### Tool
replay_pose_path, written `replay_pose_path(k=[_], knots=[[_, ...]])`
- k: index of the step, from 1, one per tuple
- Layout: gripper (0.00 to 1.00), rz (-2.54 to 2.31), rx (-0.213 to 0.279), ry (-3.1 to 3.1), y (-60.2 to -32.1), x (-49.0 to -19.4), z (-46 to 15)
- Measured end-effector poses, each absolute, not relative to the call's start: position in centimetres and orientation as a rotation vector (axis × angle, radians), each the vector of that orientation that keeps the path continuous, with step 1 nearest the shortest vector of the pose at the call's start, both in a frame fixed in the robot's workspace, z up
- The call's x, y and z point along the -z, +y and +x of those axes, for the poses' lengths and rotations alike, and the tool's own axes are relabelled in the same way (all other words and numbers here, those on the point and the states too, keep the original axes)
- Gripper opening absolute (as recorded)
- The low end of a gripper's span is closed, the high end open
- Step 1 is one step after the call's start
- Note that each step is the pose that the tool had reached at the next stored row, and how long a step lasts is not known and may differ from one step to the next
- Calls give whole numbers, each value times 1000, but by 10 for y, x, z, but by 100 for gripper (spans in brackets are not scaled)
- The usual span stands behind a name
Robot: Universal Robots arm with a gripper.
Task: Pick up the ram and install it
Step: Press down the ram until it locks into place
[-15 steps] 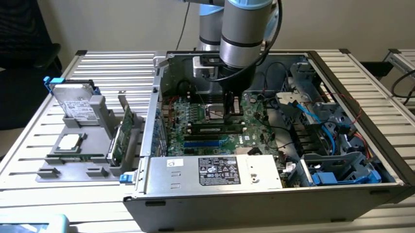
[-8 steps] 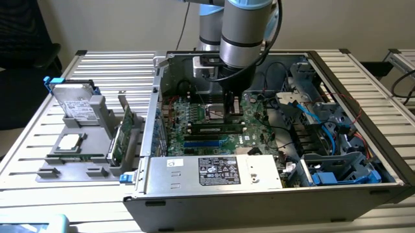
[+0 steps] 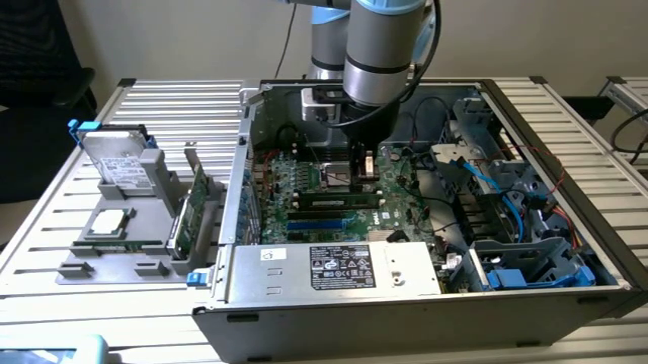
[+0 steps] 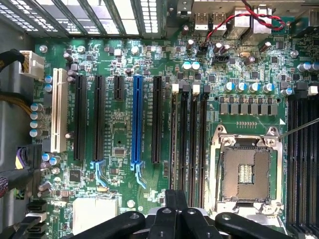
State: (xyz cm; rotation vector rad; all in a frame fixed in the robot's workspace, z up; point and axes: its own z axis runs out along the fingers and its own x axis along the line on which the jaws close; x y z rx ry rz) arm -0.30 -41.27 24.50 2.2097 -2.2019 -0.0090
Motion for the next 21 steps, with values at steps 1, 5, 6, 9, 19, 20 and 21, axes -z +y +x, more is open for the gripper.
replay_pose_path(k=[1,5,6,9,19,20,21], knots=[[11,2210,9,-2202,-413,-245,-2],[11,2210,9,-2202,-413,-245,3],[11,2210,9,-2202,-413,-245,3],[11,2210,9,-2203,-413,-244,4],[11,2215,-12,-2214,-411,-237,7],[11,2214,-13,-2215,-411,-236,7],[11,2213,-14,-2215,-411,-236,7]])
